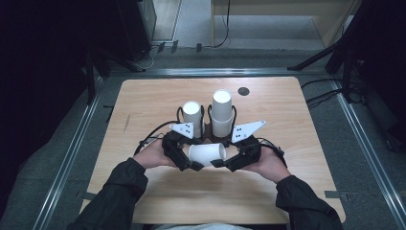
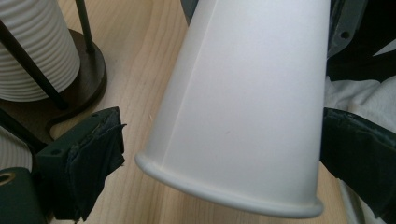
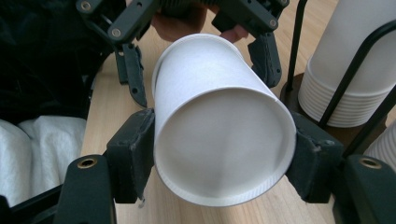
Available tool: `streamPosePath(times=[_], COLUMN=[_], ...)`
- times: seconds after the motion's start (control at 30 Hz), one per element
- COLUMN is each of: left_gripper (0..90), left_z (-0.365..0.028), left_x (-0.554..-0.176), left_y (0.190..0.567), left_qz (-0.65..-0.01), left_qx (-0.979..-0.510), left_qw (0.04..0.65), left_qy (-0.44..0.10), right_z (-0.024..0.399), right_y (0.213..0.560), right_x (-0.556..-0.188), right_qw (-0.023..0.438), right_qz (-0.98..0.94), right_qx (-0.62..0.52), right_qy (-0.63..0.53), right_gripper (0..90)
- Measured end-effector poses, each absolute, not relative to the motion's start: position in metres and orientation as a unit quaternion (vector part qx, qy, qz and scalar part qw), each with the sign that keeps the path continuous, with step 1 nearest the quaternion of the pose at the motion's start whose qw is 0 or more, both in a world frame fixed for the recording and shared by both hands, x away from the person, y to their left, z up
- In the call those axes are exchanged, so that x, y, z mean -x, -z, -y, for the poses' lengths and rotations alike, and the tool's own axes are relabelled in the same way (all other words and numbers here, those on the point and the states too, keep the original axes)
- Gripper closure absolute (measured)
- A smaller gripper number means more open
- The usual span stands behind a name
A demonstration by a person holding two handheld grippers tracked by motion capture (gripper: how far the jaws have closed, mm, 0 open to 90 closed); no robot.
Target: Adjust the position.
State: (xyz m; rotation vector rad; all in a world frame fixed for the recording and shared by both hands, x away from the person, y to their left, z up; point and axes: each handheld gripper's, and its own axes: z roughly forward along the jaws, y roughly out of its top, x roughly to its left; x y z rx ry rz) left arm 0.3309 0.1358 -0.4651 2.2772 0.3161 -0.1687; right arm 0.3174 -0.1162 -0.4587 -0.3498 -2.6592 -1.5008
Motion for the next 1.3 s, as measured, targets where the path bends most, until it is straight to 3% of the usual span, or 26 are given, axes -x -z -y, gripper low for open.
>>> streamPosePath(times=[0.37,0.67,1.0,1.17,1.3], left_gripper=[2.7,15.1,19.8,20.3,20.3], left_z=[-0.139,-0.148,-0.149,-0.151,-0.152], left_x=[-0.326,-0.325,-0.324,-0.328,-0.330], left_y=[0.465,0.463,0.461,0.456,0.450], left_qz=[-0.125,-0.131,-0.126,-0.132,-0.131], left_qx=[-0.891,-0.877,-0.880,-0.885,-0.899], left_qw=[0.430,0.456,0.452,0.440,0.413], left_qy=[0.069,0.073,0.070,0.074,0.064], right_z=[0.115,0.120,0.120,0.118,0.120], right_y=[0.453,0.449,0.449,0.451,0.454], right_x=[-0.318,-0.320,-0.320,-0.320,-0.319], right_qw=[0.041,0.046,0.045,0.043,0.037], right_qz=[0.855,0.847,0.848,0.850,0.856], right_qx=[0.103,0.105,0.107,0.117,0.127], right_qy=[0.506,0.519,0.517,0.512,0.500], right_gripper=[32.6,32.6,32.5,23.0,21.7])
